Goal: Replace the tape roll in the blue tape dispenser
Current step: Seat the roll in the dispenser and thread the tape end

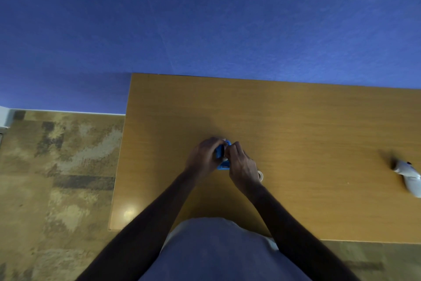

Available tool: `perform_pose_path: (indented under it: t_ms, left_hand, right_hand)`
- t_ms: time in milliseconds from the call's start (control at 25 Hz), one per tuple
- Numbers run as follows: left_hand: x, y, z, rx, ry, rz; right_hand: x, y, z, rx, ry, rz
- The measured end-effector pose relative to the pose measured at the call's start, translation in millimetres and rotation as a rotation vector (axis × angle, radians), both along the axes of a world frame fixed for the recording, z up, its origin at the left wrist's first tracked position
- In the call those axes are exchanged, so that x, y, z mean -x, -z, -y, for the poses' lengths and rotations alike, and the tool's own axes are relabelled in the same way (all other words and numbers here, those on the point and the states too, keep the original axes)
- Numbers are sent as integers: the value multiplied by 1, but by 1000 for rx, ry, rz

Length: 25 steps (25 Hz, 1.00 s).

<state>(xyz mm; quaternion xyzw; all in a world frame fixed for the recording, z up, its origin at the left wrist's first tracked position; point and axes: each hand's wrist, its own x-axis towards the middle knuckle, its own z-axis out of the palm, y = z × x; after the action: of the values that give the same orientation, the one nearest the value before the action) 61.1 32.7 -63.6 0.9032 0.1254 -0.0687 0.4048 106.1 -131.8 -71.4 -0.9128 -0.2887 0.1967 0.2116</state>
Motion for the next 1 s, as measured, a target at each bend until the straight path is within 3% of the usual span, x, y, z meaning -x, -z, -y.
perform_pose_path:
  t_ms: [440,1000]
  left_hand:
    - [4,1,4,3,-36,21]
    - [6,2,2,-117,50,50]
  right_hand:
    - [8,3,7,-17,-34,7]
    - [16,-3,1,-131,85,6]
